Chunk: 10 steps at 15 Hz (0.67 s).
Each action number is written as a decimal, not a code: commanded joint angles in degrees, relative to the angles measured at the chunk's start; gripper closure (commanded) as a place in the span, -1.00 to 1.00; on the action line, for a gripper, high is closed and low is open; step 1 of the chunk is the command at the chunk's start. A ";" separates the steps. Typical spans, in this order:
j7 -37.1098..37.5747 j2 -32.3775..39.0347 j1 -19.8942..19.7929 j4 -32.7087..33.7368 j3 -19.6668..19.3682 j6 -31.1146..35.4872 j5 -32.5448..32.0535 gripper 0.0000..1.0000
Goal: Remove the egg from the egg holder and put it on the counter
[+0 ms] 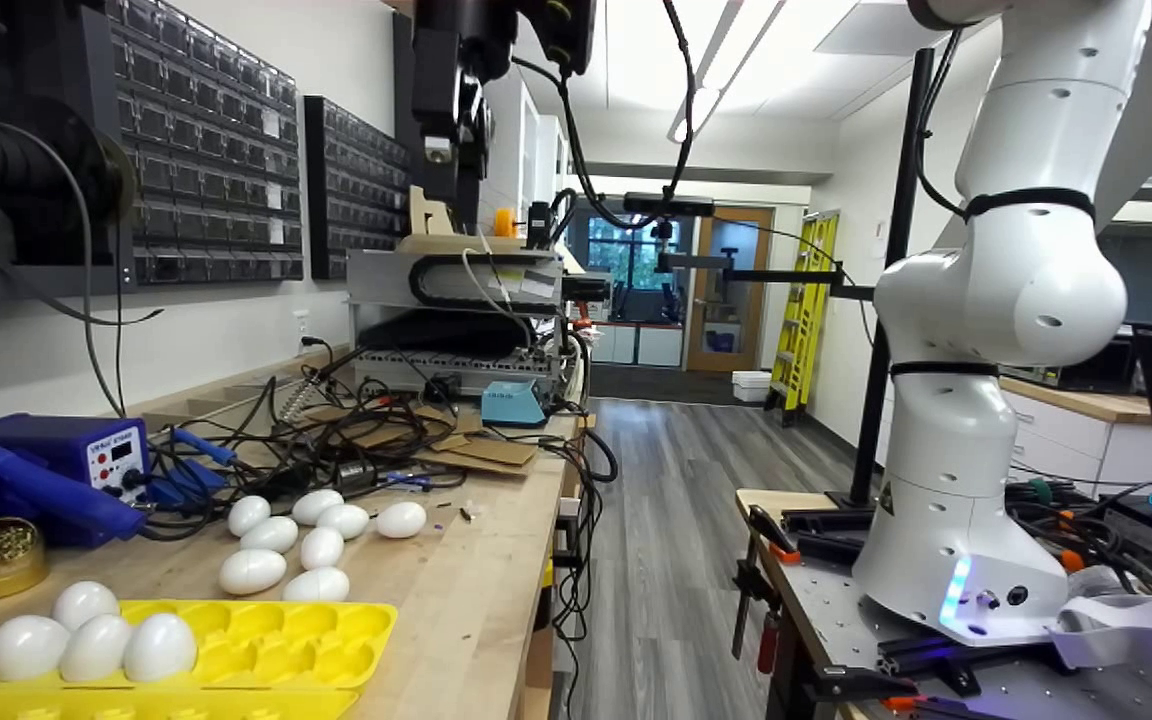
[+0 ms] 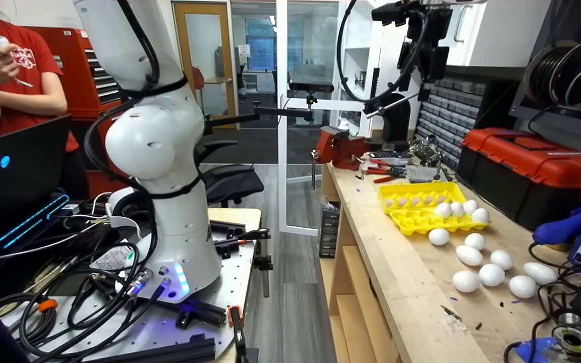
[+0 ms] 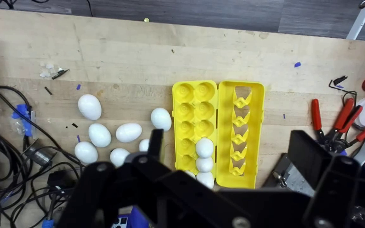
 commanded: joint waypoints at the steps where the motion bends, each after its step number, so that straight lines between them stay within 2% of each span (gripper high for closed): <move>1: 0.17 0.08 0.63 0.23 -0.57 -0.19 -0.13 -1.00; 10: 2.25 2.79 1.49 1.04 0.78 0.66 -2.49 -1.00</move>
